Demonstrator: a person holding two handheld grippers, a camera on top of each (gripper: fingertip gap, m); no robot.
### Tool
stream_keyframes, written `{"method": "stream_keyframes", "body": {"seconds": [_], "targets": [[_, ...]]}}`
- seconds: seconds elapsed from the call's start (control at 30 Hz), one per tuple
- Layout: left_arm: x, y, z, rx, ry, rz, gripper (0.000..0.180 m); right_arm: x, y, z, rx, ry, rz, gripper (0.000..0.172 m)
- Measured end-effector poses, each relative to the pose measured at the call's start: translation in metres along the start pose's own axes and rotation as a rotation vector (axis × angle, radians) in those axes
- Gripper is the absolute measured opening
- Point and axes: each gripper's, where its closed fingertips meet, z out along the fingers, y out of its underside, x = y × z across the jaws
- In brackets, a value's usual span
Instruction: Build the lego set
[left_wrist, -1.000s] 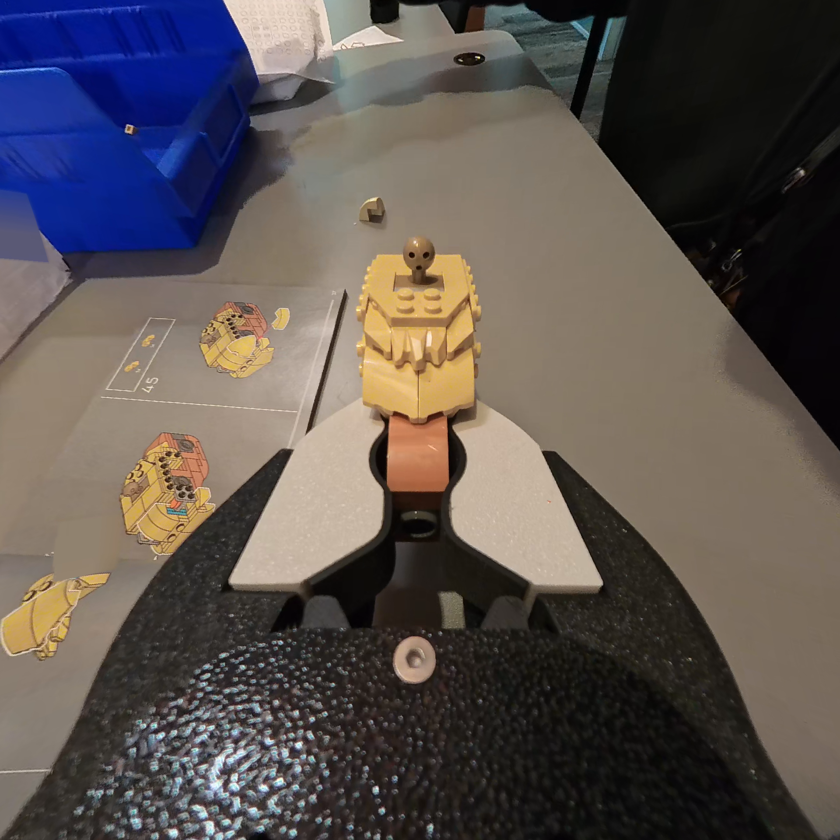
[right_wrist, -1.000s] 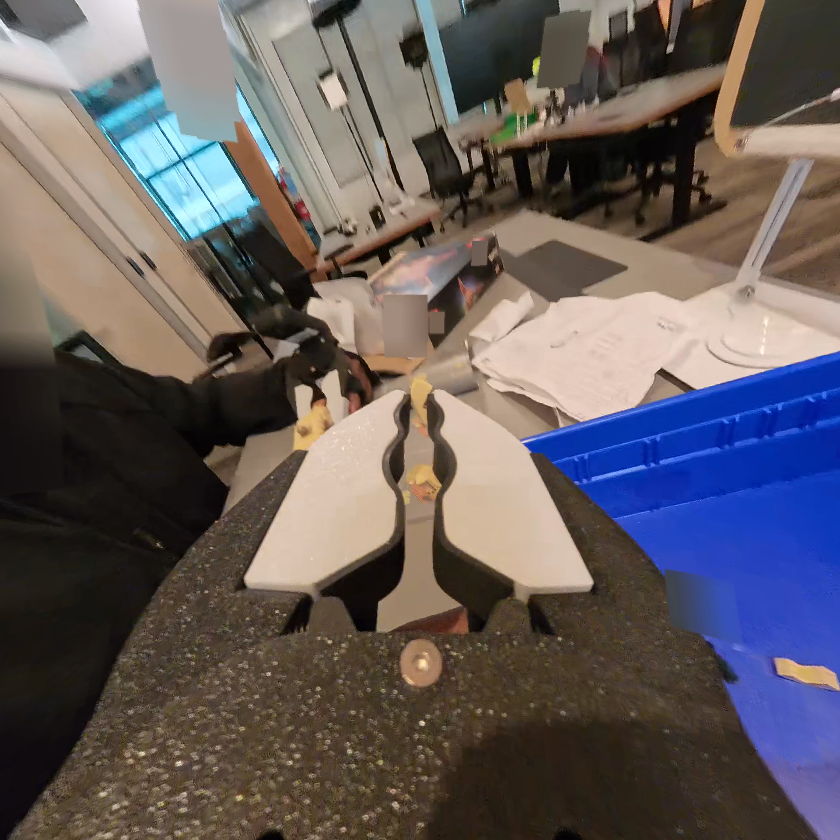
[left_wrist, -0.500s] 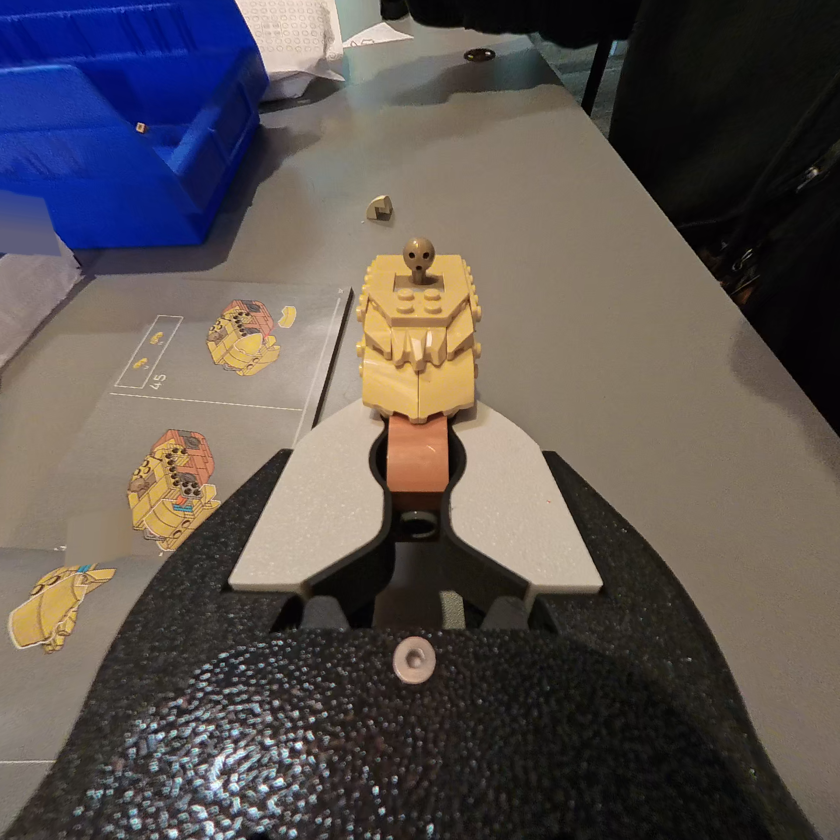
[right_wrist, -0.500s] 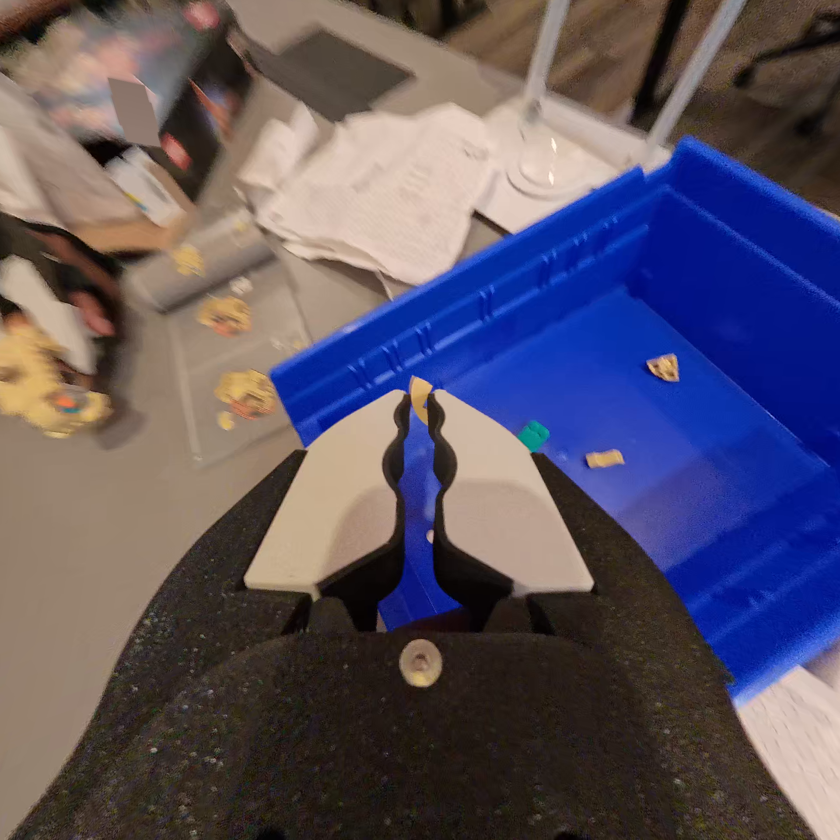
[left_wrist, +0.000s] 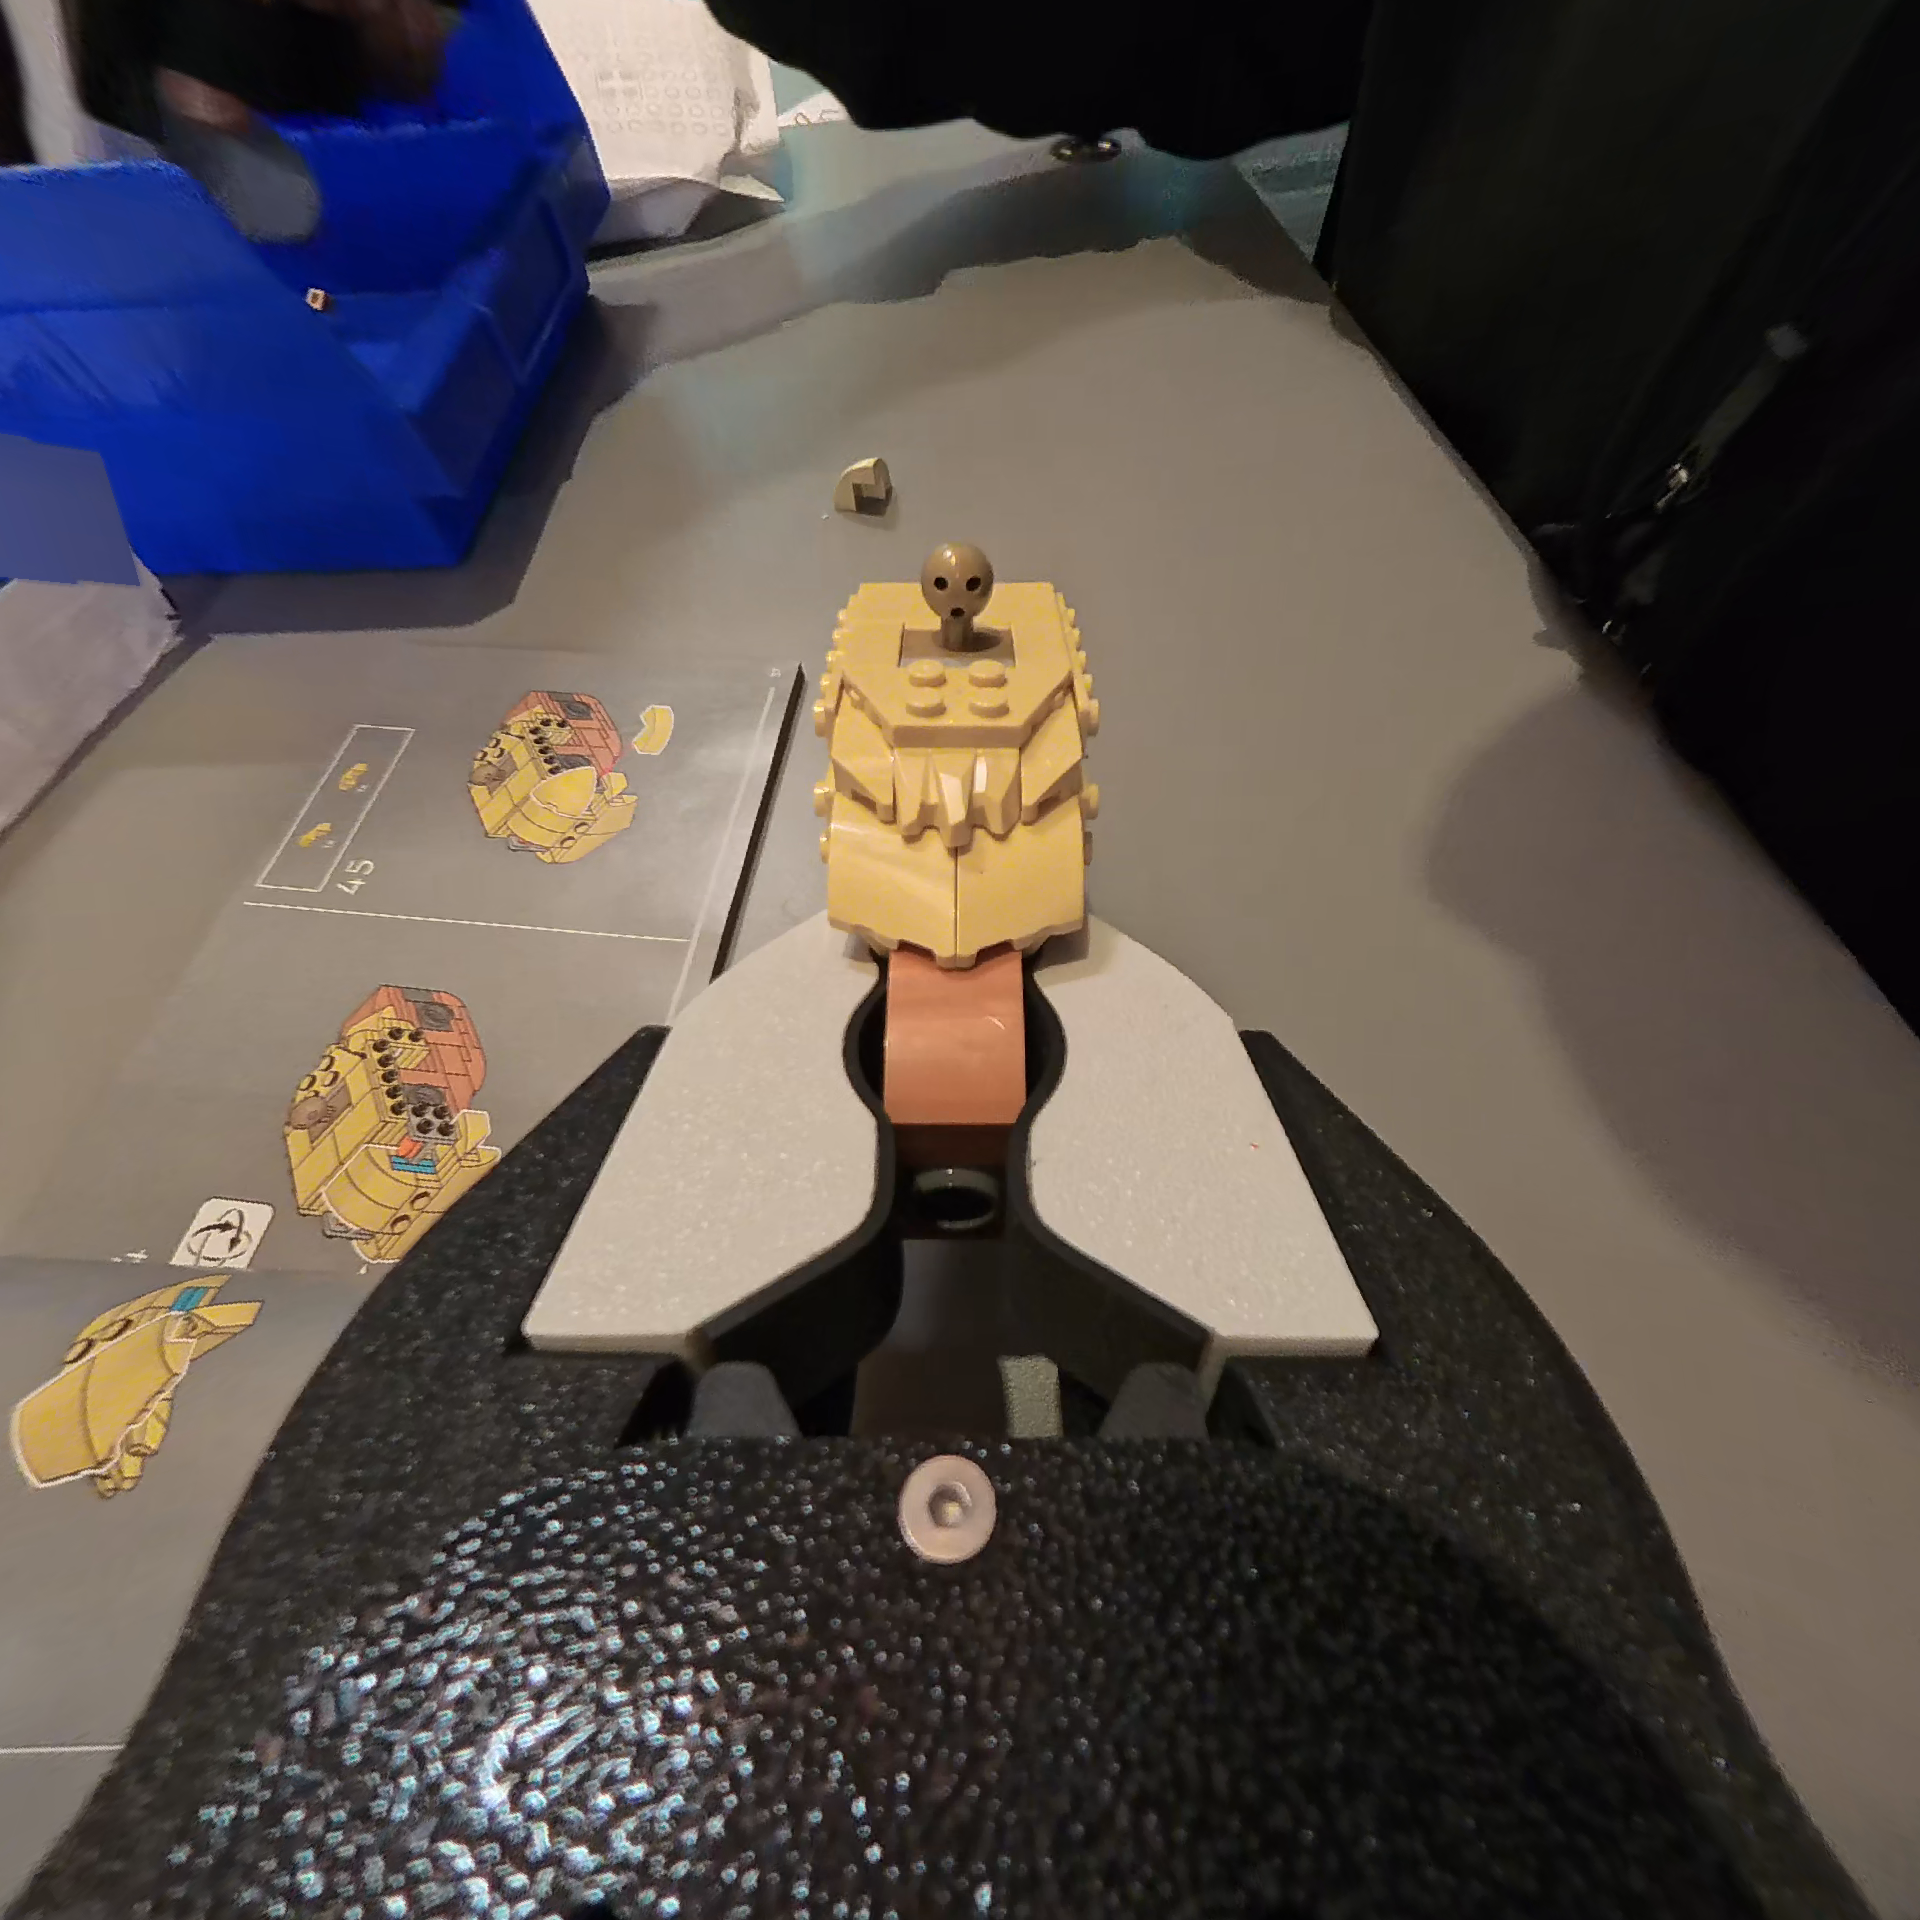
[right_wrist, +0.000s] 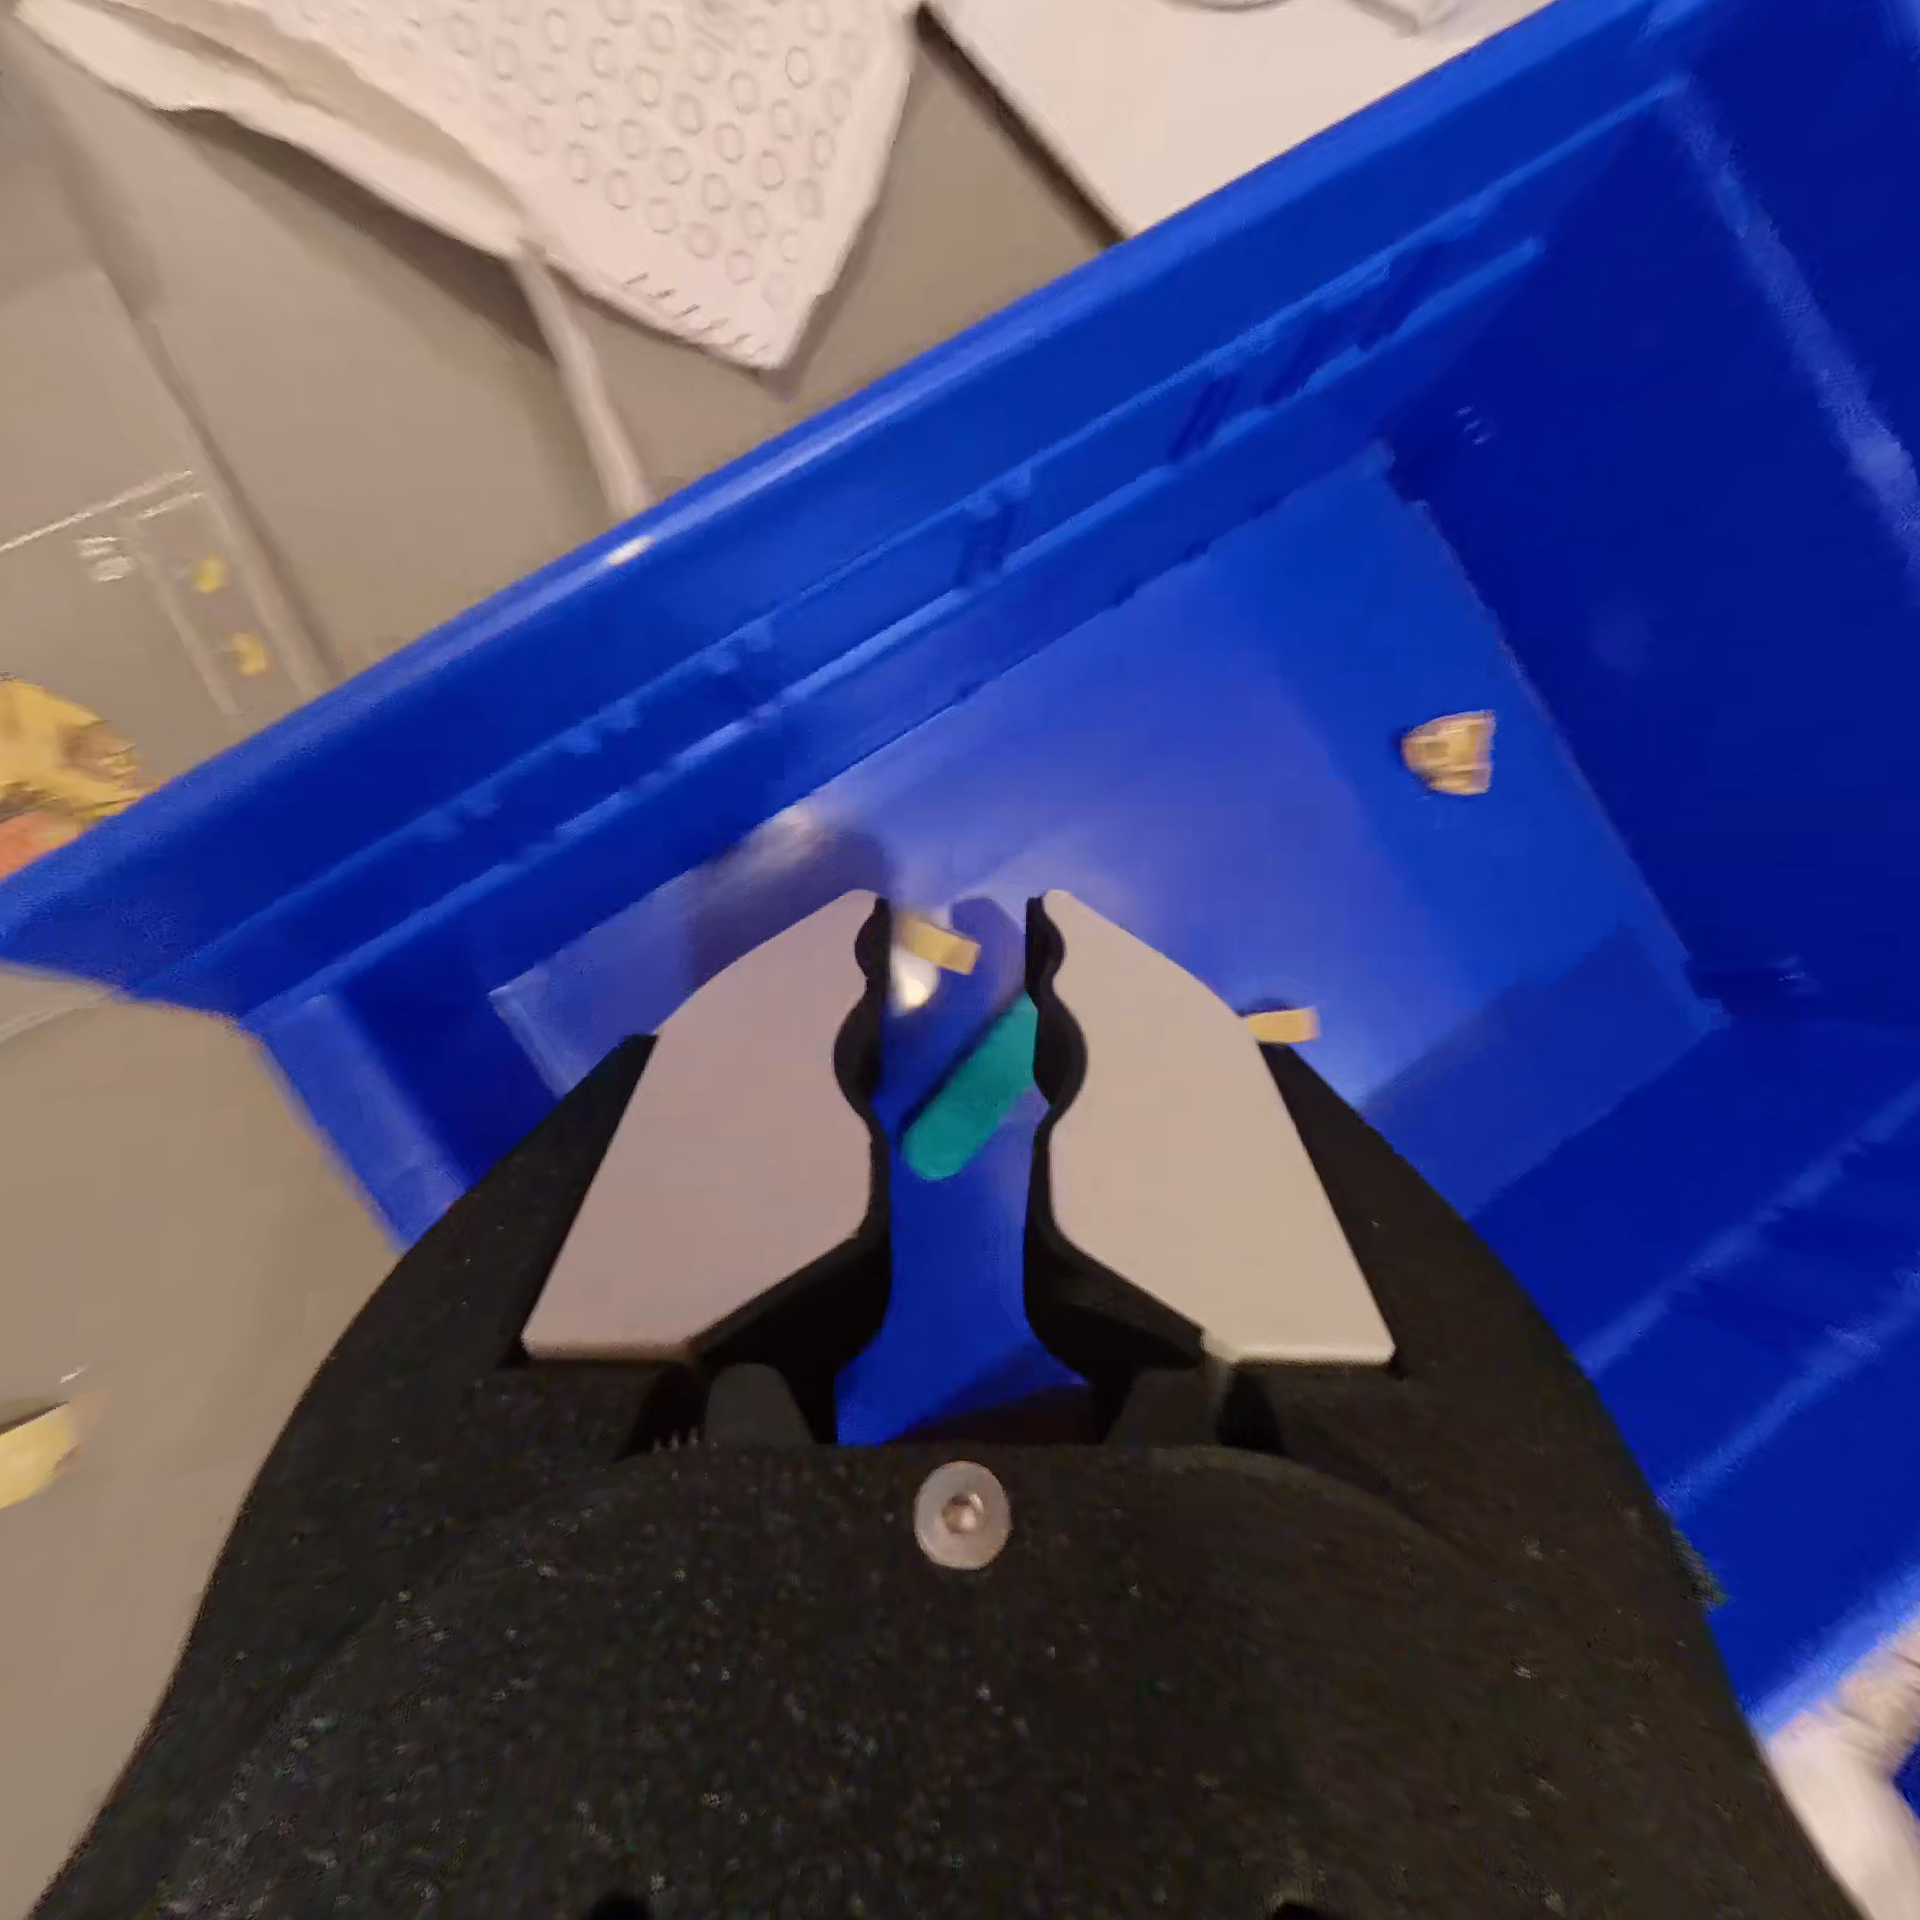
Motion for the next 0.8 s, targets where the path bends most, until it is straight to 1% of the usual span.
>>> {"method": "stream_keyframes", "body": {"seconds": [0.07, 0.1, 0.13, 0.23, 0.3, 0.37, 0.4, 0.43, 0.47, 0.5, 0.53, 0.6, 0.67, 0.73, 0.8], "targets": [[0.001, 0.0, 0.0, 0.0, 0.006, 0.001, 0.018, 0.033, -0.013, 0.002, -0.026, 0.101, 0.006, 0.026], [0.001, 0.0, 0.0, -0.002, 0.008, 0.001, 0.018, 0.049, -0.019, 0.006, -0.041, 0.123, 0.034, 0.026], [0.001, 0.0, 0.0, -0.003, 0.01, 0.002, 0.018, 0.067, -0.021, 0.013, -0.075, 0.148, 0.062, 0.027], [0.002, 0.0, 0.0, -0.002, 0.007, 0.007, 0.018, 0.116, -0.017, 0.039, -0.169, 0.233, 0.161, 0.038], [0.002, 0.0, 0.0, 0.002, 0.006, 0.006, 0.017, 0.127, -0.014, 0.056, -0.195, 0.207, 0.222, 0.04], [0.001, -0.001, -0.001, 0.004, 0.004, 0.005, 0.018, 0.135, -0.008, 0.069, -0.221, 0.228, 0.248, 0.04], [0.001, -0.001, -0.001, 0.005, 0.003, 0.005, 0.018, 0.139, -0.004, 0.074, -0.24, 0.249, 0.25, 0.04], [0.001, -0.001, -0.001, 0.006, 0.004, 0.004, 0.018, 0.141, -0.004, 0.077, -0.229, 0.262, 0.258, 0.03], [0.001, -0.001, -0.001, 0.007, 0.004, 0.003, 0.017, 0.14, -0.004, 0.08, -0.224, 0.249, 0.275, 0.024], [0.001, -0.001, -0.001, 0.008, 0.004, 0.002, 0.017, 0.135, -0.004, 0.081, -0.225, 0.22, 0.292, 0.009], [0.001, -0.001, -0.001, 0.009, 0.004, 0.001, 0.017, 0.132, -0.004, 0.081, -0.231, 0.212, 0.297, 0.0], [0.001, -0.002, -0.001, 0.014, 0.003, 0.0, 0.018, 0.128, 0.001, 0.077, -0.261, 0.227, 0.267, 0.0], [0.001, -0.002, -0.001, 0.014, 0.002, 0.001, 0.018, 0.117, 0.002, 0.072, -0.258, 0.197, 0.26, 0.0], [0.001, -0.002, -0.001, 0.013, 0.002, 0.003, 0.018, 0.106, -0.003, 0.059, -0.198, 0.171, 0.272, 0.0], [0.002, -0.002, 0.0, 0.013, 0.002, 0.004, 0.018, 0.091, -0.012, 0.038, -0.105, 0.148, 0.277, 0.0]]}}
